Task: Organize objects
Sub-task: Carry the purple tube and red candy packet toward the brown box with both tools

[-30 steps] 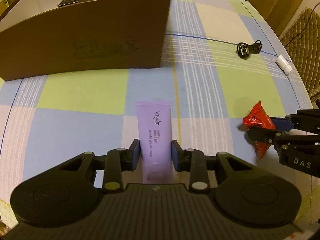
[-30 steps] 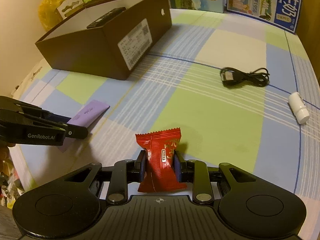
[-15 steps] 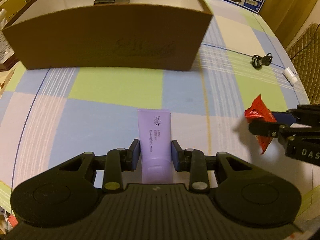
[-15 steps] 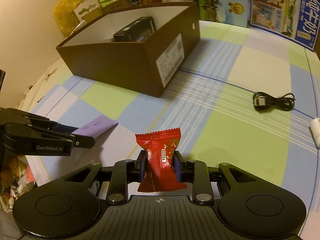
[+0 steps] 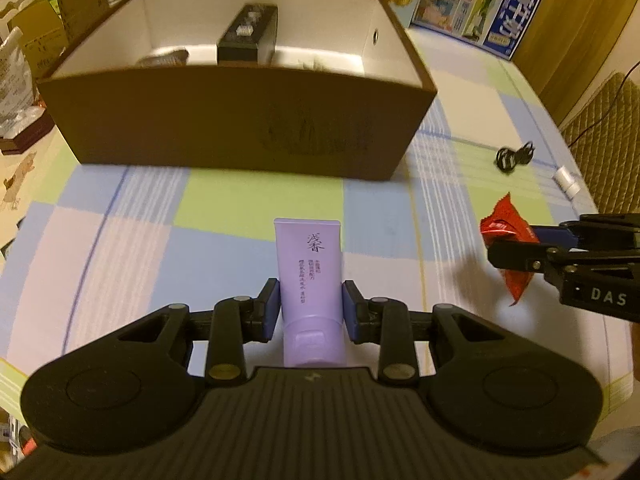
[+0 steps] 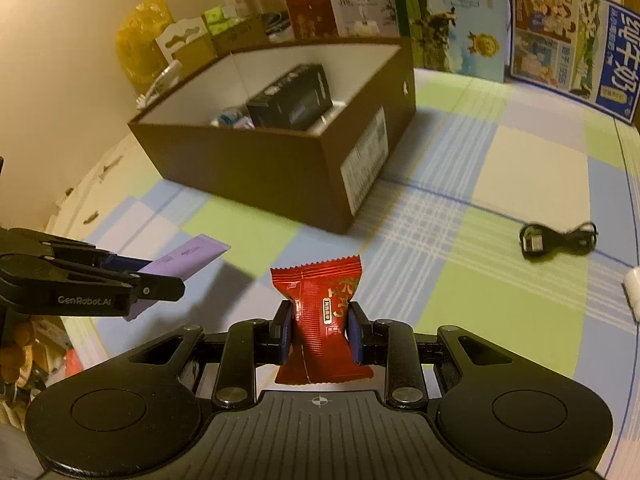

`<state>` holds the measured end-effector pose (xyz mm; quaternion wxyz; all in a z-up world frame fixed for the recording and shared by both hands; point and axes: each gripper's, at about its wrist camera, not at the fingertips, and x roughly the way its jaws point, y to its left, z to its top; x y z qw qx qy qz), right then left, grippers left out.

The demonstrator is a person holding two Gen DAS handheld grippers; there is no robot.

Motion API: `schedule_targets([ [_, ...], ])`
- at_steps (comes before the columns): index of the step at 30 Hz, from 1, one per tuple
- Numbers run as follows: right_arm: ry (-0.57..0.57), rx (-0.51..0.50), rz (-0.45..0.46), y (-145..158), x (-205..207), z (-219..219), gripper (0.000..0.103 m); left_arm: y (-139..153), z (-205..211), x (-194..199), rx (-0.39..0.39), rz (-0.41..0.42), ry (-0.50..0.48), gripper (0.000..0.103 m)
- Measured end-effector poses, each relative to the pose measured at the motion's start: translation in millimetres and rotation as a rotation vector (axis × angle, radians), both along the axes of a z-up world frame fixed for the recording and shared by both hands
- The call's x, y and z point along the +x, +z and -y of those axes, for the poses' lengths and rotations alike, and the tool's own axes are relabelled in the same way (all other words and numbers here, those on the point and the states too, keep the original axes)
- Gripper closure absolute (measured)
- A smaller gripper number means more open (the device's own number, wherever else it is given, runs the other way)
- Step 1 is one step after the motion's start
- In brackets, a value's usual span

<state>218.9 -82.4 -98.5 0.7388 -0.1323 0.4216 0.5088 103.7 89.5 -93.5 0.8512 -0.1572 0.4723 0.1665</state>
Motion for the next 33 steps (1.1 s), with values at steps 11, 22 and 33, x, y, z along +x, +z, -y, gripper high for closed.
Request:
schedule_targets([
  [11,0.028,0.105,0.009,38,-1,-33,0.078,57,-28,-19,0.031,0.109,0.013,0.076],
  [22,0.023,0.144,0.050,56,15,-84,0.078,91,-77,-2,0.089,0.189,0.031,0.076],
  [33,-0.073,0.122,0.044,56,68,-141,0.078,95,-145,51,0.164,0.185,0.025,0.076],
])
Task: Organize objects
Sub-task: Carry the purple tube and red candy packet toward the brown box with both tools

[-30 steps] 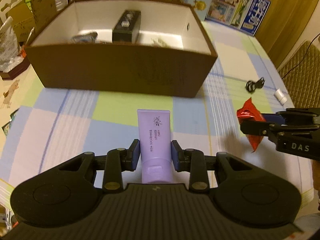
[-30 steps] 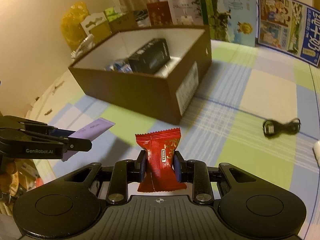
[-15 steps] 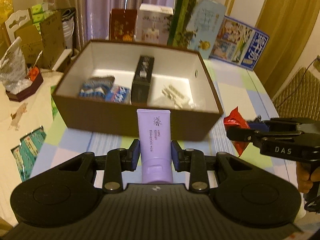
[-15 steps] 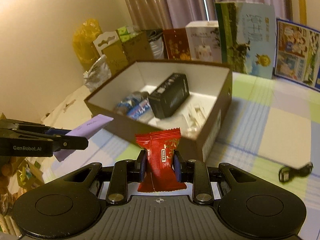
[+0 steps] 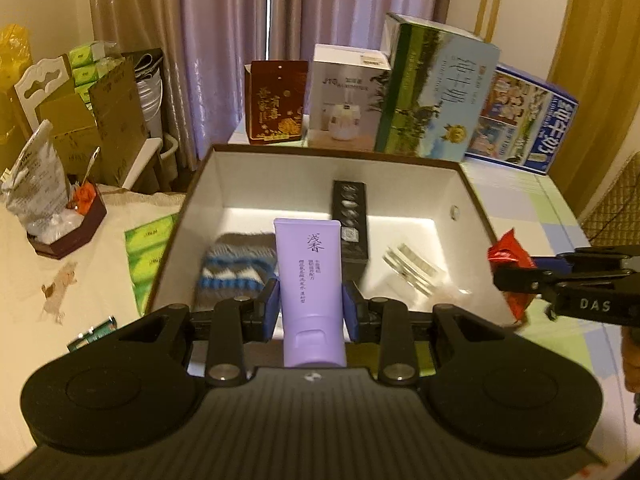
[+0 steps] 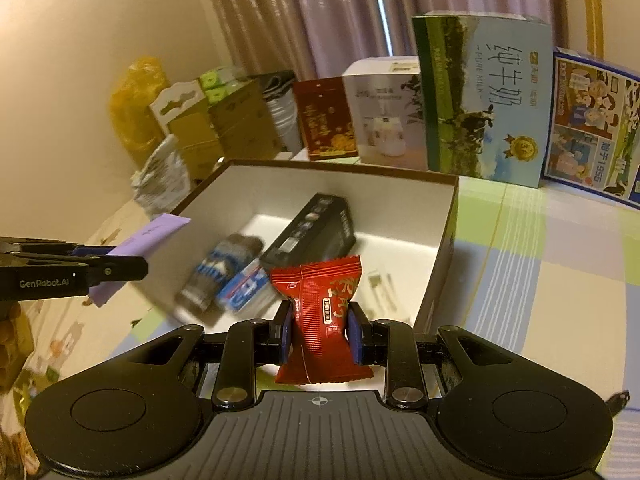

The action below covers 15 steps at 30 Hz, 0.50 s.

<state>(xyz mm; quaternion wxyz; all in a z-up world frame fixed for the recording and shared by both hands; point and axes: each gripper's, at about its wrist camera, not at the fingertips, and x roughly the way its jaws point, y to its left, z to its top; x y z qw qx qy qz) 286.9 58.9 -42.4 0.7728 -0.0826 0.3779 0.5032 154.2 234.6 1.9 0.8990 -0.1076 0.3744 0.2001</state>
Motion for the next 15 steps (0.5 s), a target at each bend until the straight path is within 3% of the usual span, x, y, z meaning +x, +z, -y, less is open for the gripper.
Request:
schedule_targets([
  [15,-0.084,-0.096,-0.034,-28,63,-64,0.078,-45,-79,89,0.007,-0.096,-0.023,0.076],
])
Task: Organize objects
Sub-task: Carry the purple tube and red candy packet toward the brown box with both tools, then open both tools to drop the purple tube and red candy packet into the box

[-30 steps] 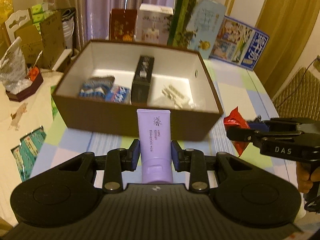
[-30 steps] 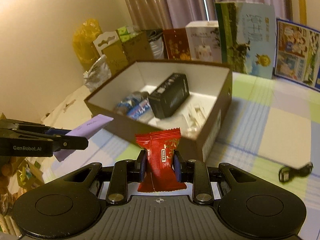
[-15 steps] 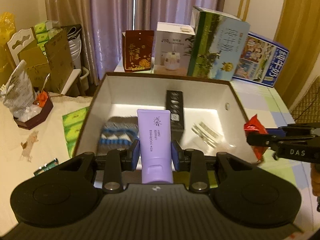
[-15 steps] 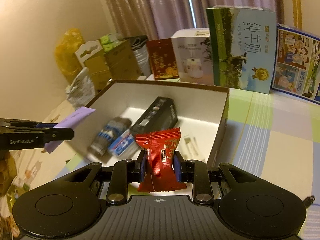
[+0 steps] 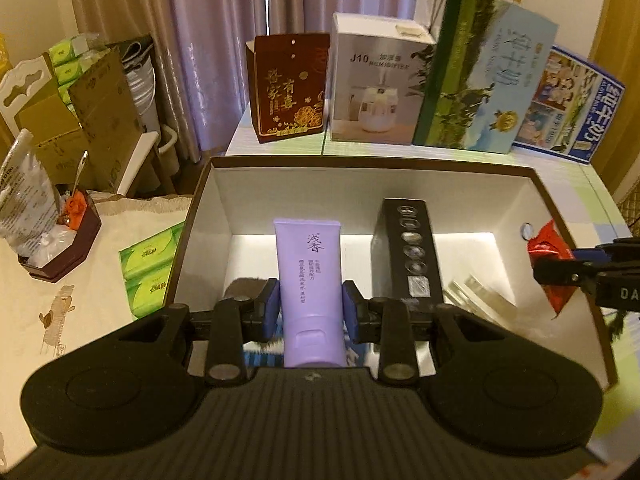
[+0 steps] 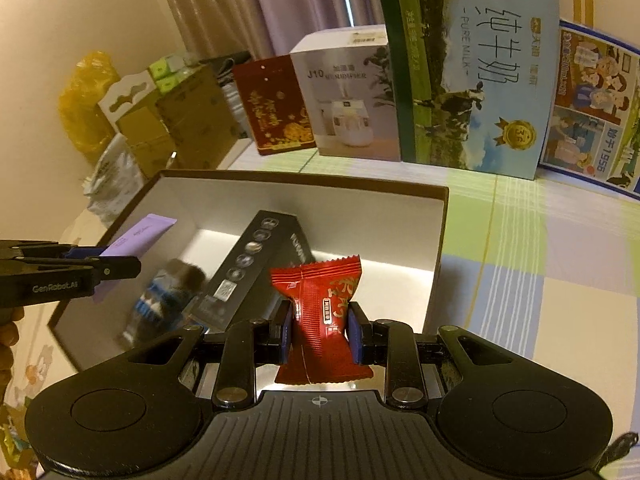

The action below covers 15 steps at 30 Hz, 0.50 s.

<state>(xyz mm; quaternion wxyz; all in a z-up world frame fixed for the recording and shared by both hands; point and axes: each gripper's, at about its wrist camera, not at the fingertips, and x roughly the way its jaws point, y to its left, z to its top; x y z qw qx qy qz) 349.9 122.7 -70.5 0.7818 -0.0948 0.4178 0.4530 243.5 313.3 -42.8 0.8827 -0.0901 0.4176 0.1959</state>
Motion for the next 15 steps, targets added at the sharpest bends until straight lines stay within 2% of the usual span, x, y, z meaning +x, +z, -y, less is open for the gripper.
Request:
schedule_targets([
  [15,-0.013,-0.088,0.045,-20,29,-29,0.078,-43,-38,62,-0.030,-0.068,-0.008,0.076],
])
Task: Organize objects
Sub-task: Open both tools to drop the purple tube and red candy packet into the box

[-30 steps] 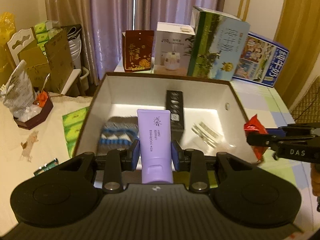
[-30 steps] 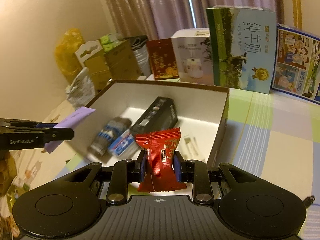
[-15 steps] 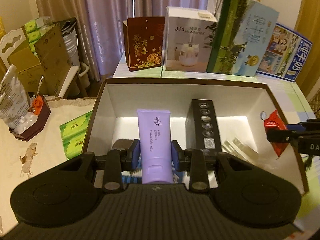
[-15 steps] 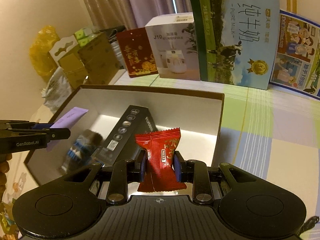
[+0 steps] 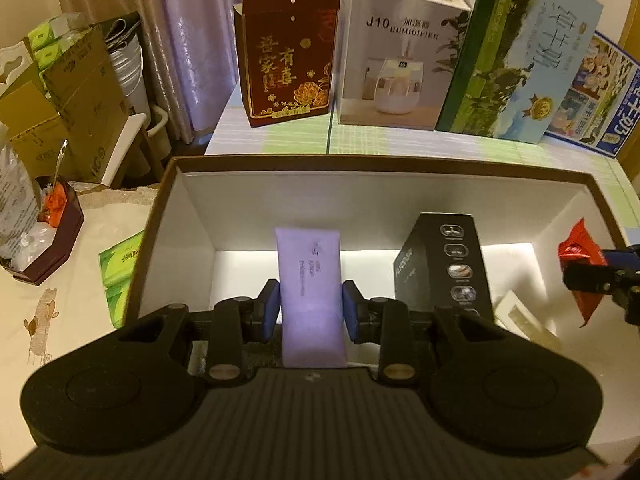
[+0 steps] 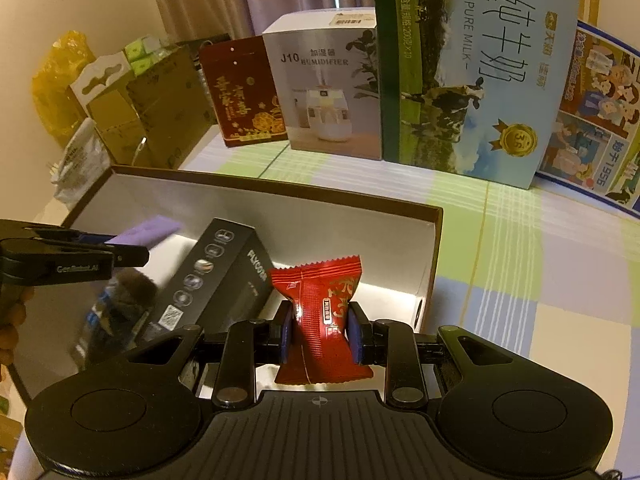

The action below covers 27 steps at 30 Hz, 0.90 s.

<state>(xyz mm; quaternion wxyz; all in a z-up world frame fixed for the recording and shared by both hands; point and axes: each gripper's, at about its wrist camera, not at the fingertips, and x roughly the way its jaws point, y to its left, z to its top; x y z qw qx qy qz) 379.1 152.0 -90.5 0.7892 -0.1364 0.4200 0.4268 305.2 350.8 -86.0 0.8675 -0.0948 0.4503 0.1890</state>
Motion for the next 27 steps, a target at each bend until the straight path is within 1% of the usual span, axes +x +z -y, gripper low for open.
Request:
schedule_targets([
  [5,0.014,-0.026,0.037,-4,3,-5,0.078,-3,-5,7,0.009,0.003,-0.013,0.074],
  [7,0.020,-0.035,0.049,-4,3,-7,0.078,-3,-7,8,0.012,-0.001,-0.012,0.065],
  [8,0.019,-0.040,0.059,-4,4,-8,0.077,-2,-8,8,0.010,-0.003,-0.012,0.063],
  [10,0.025,-0.045,0.077,-4,5,-10,0.077,-1,-10,8,0.005,-0.004,-0.012,0.046],
  [14,0.026,-0.031,0.095,-4,8,-11,0.076,1,-12,4,0.008,-0.006,-0.008,0.038],
  [16,0.026,-0.025,0.095,-2,9,-10,0.069,2,-12,2,0.002,-0.004,-0.004,0.029],
  [17,0.025,-0.017,0.099,-1,9,-9,0.067,2,-12,1,-0.003,-0.004,-0.003,0.026],
  [18,0.024,-0.014,0.102,0,9,-8,0.062,3,-12,-1,-0.008,-0.003,-0.003,0.025],
  [19,0.025,-0.009,0.099,1,9,-7,0.059,4,-11,-2,-0.010,-0.002,-0.004,0.025],
  [23,0.033,0.007,0.092,6,4,-3,0.052,9,-9,-8,-0.017,0.004,-0.007,0.021],
  [26,0.035,0.020,0.089,11,-4,2,0.041,15,-7,-12,-0.017,0.015,-0.006,0.018],
  [27,0.034,0.025,0.085,12,-6,3,0.034,18,-6,-14,-0.016,0.019,-0.005,0.016],
])
